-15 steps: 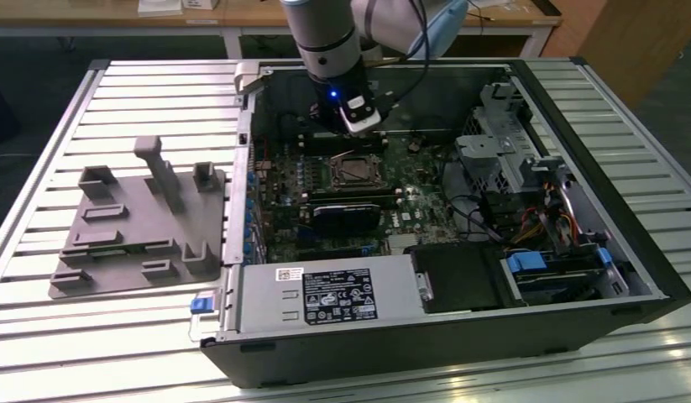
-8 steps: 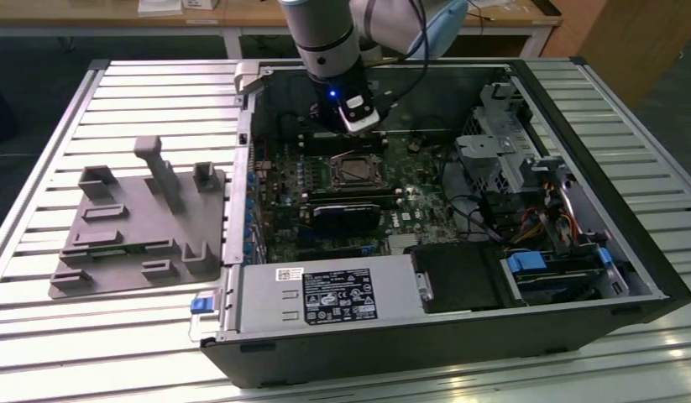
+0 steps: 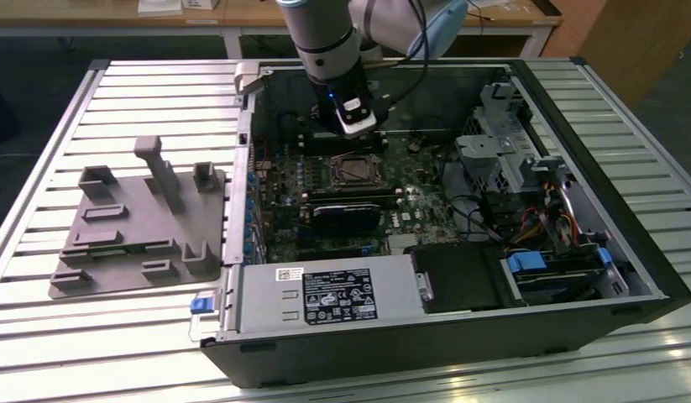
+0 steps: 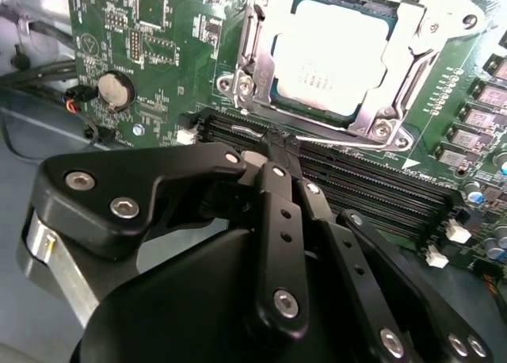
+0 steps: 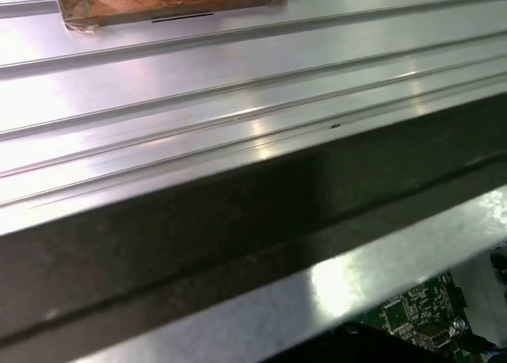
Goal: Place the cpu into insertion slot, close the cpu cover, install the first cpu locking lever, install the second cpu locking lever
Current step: 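Install the first cpu locking lever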
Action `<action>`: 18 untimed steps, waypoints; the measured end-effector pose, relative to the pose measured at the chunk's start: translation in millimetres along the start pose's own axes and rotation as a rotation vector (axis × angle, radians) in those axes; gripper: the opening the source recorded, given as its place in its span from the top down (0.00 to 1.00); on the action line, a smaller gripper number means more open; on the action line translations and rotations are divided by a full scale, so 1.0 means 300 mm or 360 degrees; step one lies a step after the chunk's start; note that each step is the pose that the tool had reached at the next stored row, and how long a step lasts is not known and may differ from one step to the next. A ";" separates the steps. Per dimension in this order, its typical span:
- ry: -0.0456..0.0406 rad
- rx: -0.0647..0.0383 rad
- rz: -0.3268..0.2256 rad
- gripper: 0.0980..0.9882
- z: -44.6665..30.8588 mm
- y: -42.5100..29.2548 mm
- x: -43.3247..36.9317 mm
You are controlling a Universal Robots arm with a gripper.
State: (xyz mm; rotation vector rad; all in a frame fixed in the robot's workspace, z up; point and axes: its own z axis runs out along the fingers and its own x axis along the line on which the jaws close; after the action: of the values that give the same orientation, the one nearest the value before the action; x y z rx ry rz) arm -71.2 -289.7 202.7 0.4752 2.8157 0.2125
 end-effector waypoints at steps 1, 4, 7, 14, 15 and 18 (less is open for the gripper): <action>-0.0002 0.0002 0.0009 1.00 0.002 0.000 0.001; -0.0011 0.0013 0.0051 1.00 0.011 -0.002 0.003; -0.0016 0.0018 0.0071 1.00 0.015 -0.003 0.004; -0.0024 0.0021 0.0092 1.00 0.023 -0.005 0.006; -0.0026 0.0022 0.0094 1.00 0.025 -0.005 0.007; -0.0031 0.0022 0.0100 1.00 0.032 -0.006 0.008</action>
State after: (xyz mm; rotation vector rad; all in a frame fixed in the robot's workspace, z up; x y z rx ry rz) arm -71.2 -289.7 192.7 0.5659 2.7875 0.2003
